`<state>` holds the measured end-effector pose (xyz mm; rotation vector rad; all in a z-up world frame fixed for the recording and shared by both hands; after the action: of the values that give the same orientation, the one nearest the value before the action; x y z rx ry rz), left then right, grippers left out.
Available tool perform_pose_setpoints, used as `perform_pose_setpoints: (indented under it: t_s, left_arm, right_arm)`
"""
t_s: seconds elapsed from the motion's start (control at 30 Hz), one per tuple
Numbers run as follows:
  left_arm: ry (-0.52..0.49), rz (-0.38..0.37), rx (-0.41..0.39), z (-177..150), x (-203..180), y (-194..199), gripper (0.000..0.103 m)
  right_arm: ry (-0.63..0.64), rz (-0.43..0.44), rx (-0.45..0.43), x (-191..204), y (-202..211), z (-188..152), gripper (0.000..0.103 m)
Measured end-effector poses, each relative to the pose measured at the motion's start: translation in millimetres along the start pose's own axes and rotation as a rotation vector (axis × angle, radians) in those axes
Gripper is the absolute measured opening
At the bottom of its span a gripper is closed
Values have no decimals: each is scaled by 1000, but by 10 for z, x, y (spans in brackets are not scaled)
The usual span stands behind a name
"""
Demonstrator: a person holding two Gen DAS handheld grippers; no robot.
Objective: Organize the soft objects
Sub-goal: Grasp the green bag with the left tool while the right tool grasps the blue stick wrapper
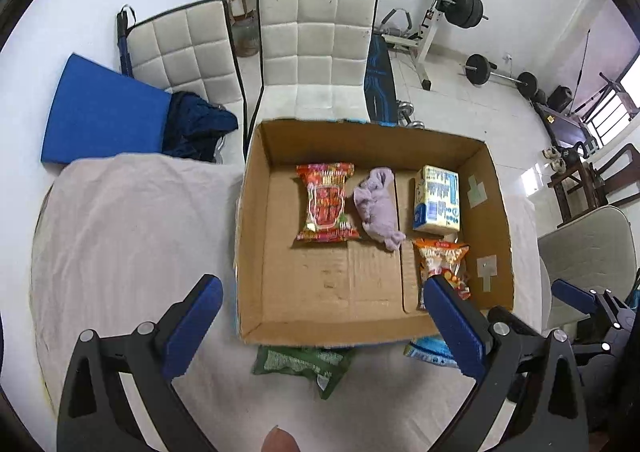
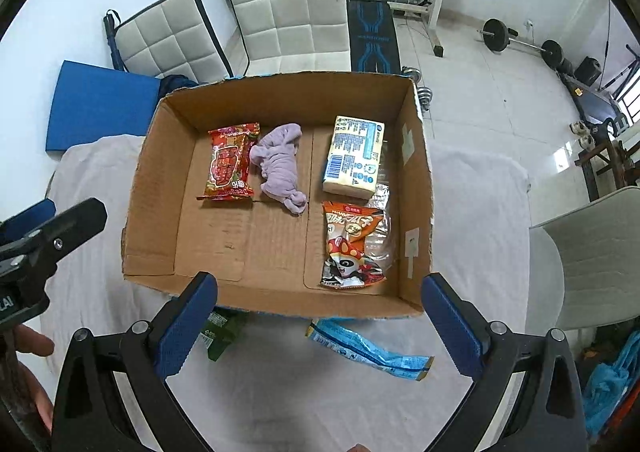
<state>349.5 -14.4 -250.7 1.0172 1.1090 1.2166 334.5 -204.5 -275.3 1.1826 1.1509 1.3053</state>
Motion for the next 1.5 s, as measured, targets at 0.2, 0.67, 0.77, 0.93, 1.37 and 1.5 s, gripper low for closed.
perform_pose_setpoints:
  t_s: [0.2,0.67,0.77,0.93,1.37,1.5]
  left_arm:
    - [68,42,85,-379,157,-241,103]
    - [323,-32,395,-1162,426,-1393,103]
    - [384,-70,414,-1181,463,-1531,103]
    - [476,-123,447,-1182,469,-1804,103]
    - [422,-60,488,-1230,399,-2179,103]
    - [298,10,519,-1392,519,-2068,103]
  right_arm:
    - [-21,22,85,-418,-320,-335,103]
    - [182,-163,375,-753,-1736,-1009,102]
    - [179,-171,376,-776,-1842,-1003,96]
    - [148,-150,383,-806,-1960,-1022,80]
    - [129,-61,474,-732,-2087,-1203,42]
    - [129,37,528,-695,-2040,-1246,40]
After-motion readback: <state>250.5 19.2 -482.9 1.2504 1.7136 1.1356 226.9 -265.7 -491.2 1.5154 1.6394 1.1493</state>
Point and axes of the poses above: each gripper's, at about its wrist camera, not at the fingertips, and y roughly against the way its jaws point, x to its left, z to its top, the point moved 6 cm from there along -y, roughly the way its jaws point, and after that the axes turned 11 degrees about x, right-handed, at the moved point
